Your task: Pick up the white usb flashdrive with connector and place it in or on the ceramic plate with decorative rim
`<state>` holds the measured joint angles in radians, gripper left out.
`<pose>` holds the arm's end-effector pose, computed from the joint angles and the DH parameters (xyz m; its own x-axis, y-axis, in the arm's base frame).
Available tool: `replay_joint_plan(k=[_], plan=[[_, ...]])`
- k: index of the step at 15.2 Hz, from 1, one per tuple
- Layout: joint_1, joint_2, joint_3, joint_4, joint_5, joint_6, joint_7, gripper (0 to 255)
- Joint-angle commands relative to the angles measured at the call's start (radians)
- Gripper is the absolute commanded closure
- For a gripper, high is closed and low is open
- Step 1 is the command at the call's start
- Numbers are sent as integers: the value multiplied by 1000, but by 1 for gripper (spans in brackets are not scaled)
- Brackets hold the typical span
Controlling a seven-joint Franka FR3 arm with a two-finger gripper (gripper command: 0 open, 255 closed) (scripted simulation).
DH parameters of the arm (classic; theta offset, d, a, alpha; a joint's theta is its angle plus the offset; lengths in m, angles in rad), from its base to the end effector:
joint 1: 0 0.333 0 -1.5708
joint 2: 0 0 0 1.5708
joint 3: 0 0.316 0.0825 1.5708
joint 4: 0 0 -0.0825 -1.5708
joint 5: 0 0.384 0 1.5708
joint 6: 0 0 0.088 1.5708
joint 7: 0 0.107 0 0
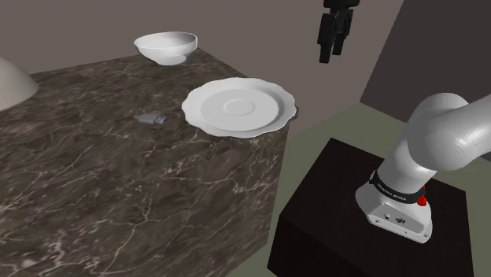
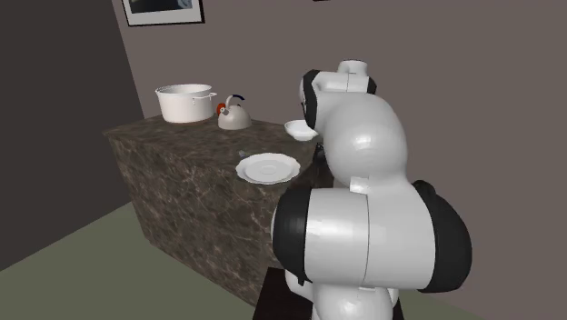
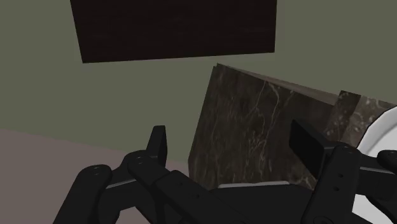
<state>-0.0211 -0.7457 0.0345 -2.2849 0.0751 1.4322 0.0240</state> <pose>0.3035 0.0164 0.5999 0.9941 -0.0119 -0.1081 -0.0173 -0.9986 -0.0491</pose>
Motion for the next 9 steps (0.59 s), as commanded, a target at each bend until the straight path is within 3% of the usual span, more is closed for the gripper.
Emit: replay_joint_plan(k=[1, 9], plan=[[0, 0, 0, 0, 0, 0, 0, 0], [40, 157, 159, 94, 90, 106, 176, 0]])
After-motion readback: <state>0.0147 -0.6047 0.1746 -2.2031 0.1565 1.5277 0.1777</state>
